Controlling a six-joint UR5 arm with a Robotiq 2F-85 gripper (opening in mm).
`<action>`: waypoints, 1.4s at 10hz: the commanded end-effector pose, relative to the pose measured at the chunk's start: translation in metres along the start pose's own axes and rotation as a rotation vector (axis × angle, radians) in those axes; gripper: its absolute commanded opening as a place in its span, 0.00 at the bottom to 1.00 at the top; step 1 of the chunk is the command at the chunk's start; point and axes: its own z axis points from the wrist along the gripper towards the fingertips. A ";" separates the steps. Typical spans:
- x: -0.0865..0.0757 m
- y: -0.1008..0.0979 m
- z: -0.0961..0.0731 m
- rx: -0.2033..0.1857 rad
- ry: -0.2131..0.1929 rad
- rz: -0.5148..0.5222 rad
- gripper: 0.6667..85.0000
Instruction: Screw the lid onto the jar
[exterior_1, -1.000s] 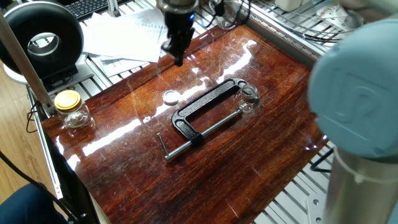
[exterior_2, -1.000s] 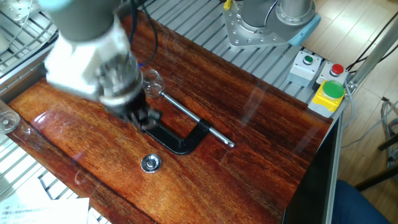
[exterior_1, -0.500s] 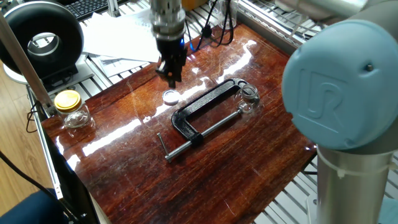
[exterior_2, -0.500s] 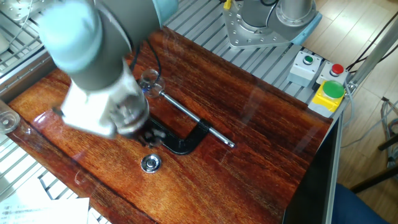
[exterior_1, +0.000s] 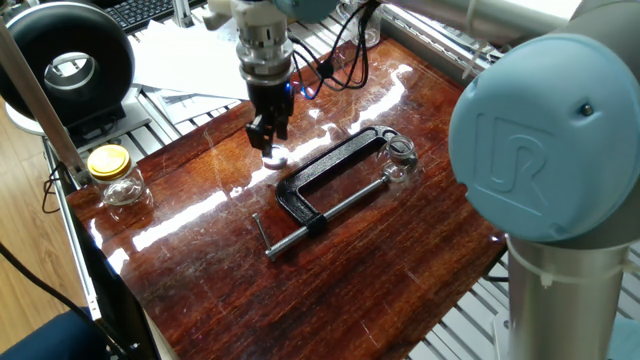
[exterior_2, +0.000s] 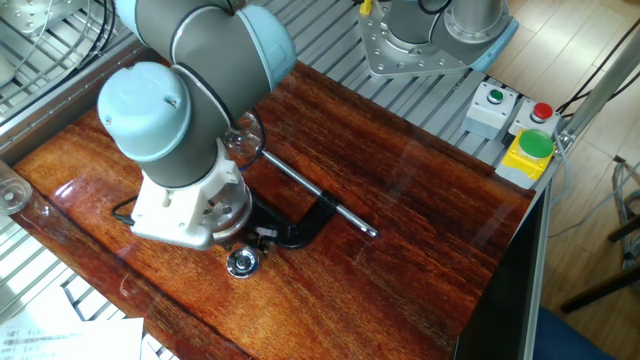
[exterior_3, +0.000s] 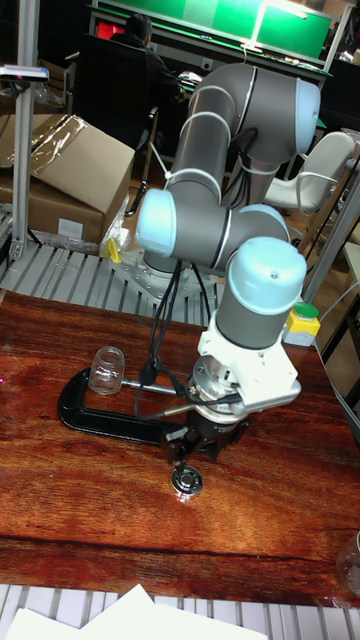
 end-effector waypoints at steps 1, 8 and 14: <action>-0.009 -0.004 0.010 0.001 -0.047 -0.025 0.65; -0.026 -0.017 0.007 0.027 -0.111 -0.032 0.68; -0.024 0.003 0.021 0.004 -0.132 -0.048 0.70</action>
